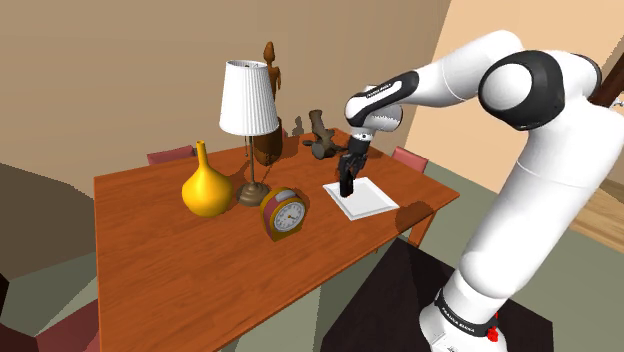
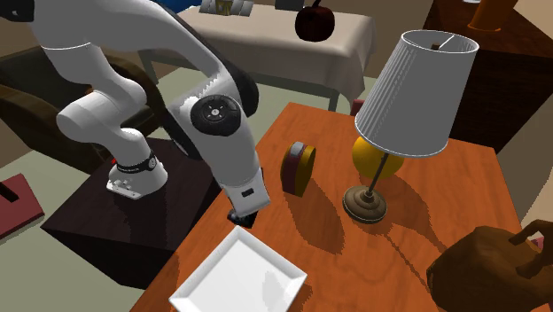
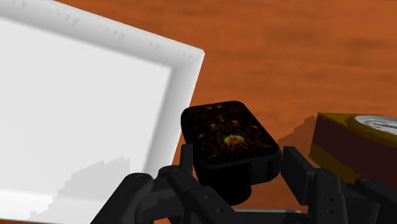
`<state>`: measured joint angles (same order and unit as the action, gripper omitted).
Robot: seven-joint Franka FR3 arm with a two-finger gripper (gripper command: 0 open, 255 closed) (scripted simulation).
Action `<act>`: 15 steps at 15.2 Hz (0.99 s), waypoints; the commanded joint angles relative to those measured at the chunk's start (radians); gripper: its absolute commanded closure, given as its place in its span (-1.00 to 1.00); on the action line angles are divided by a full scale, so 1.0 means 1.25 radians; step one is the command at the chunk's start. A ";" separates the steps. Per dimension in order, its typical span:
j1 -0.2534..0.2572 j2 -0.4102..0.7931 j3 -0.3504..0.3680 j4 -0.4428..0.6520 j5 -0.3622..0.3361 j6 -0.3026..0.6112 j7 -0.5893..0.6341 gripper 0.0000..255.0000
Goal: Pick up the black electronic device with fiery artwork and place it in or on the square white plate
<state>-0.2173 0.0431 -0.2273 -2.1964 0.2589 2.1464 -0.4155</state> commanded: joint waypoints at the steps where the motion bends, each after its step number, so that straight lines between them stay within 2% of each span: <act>1: -0.023 0.022 -0.021 0.037 -0.001 -0.024 -0.040 1.00; 8: -0.099 0.125 -0.073 0.184 0.014 -0.100 -0.160 1.00; 9: -0.119 0.156 -0.084 0.229 0.020 -0.122 -0.188 1.00; 15: -0.123 0.188 -0.078 0.203 0.038 -0.069 -0.207 1.00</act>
<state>-0.3693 0.2712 -0.3250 -1.9348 0.3020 2.0469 -0.6676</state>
